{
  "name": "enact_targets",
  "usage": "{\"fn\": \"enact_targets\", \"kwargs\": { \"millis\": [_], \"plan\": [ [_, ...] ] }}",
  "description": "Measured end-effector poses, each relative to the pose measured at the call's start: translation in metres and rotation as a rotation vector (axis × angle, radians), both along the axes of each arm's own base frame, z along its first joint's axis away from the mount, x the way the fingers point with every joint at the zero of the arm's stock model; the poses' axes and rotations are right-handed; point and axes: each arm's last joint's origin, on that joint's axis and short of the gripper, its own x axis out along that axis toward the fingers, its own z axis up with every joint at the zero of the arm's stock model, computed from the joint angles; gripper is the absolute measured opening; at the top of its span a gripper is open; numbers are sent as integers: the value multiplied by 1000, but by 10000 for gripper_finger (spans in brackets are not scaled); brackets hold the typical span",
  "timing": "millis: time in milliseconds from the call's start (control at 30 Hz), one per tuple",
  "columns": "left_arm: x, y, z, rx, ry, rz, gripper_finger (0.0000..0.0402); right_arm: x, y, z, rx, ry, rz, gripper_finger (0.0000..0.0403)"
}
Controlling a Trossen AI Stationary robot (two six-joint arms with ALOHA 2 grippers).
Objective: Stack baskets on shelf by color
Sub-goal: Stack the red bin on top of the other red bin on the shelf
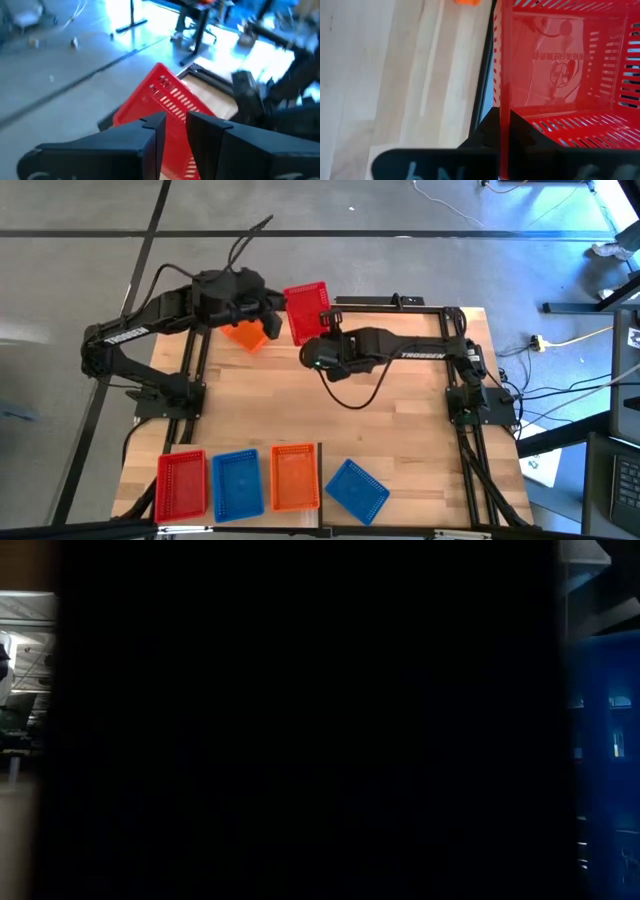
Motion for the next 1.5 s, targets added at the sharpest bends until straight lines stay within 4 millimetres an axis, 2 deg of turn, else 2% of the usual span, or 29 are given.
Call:
{"fn": "enact_targets", "kwargs": {
  "millis": [133, 300, 467, 633, 1067, 1500],
  "plan": [
    [2, 0, -2, 163, 142, -71, 66, 0, 0, 0, 1, 1, 2, 0],
    [19, 5, -15, 279, 298, -120, 66, 0, 0, 0, 0, 2, 2, 0],
    [32, 11, -24, 395, 440, -58, 66, 0, 0, 0, -13, 5, -3, 0],
    [42, 7, -25, 562, 566, 0, 66, 0, 0, 0, -13, 7, -3, 0],
    [39, 21, -25, 552, 583, 58, 66, 0, 0, -1, -22, 22, 10, 0],
    [36, 29, -27, 520, 583, 70, 66, -1, 1, 1, -119, 56, 6, 0]
  ]
}}
